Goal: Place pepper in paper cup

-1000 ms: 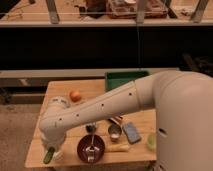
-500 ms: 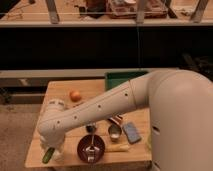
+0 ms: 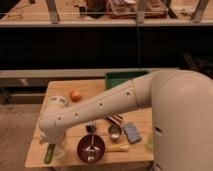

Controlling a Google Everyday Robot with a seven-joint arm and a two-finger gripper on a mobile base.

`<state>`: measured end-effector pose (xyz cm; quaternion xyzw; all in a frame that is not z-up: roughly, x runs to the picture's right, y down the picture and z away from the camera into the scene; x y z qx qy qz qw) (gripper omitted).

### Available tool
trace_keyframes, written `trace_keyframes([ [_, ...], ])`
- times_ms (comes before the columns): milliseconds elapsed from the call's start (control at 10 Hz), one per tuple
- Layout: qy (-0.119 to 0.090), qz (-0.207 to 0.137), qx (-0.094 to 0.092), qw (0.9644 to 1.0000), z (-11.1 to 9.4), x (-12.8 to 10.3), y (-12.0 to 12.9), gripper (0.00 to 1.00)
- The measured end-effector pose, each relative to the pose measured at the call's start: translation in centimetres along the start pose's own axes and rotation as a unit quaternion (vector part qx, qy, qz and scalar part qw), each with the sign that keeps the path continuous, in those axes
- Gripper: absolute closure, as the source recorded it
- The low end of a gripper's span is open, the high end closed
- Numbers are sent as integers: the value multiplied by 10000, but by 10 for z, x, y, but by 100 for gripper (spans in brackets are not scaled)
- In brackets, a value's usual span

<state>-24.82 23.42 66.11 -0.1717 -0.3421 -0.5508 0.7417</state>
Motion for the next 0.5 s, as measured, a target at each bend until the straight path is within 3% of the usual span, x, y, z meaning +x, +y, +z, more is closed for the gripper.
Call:
trace_keyframes([
  [500, -148, 102, 210, 9996, -23, 7, 0, 38],
])
